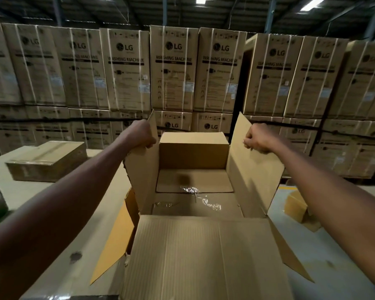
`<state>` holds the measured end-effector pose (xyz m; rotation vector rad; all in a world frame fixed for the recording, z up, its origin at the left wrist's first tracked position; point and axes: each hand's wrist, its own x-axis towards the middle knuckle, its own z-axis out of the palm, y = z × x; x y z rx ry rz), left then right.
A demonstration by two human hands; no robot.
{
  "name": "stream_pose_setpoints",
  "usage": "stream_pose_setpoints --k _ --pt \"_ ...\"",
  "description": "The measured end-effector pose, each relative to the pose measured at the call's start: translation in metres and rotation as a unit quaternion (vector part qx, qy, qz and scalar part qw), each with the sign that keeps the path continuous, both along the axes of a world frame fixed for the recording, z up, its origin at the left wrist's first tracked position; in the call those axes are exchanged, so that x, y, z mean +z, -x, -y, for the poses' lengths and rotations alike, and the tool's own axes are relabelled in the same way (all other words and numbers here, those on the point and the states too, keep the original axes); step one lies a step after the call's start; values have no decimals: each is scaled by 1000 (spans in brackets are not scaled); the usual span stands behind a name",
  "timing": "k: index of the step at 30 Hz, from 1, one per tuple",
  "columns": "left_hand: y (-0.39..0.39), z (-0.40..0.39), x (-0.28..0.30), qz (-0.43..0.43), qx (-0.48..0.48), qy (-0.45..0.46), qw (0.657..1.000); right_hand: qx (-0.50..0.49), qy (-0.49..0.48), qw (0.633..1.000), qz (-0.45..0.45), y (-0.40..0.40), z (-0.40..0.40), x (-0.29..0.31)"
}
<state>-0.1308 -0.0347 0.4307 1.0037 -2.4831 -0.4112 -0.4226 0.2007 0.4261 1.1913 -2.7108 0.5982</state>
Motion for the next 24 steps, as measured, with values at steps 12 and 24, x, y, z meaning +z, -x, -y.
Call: stream_pose_setpoints --k 12,24 --pt "37 19 -49 2 -17 14 1000 -15 2 1000 17 36 26 -64" --pt "54 40 -138 35 -19 -7 999 -21 -37 998 47 49 46 -143"
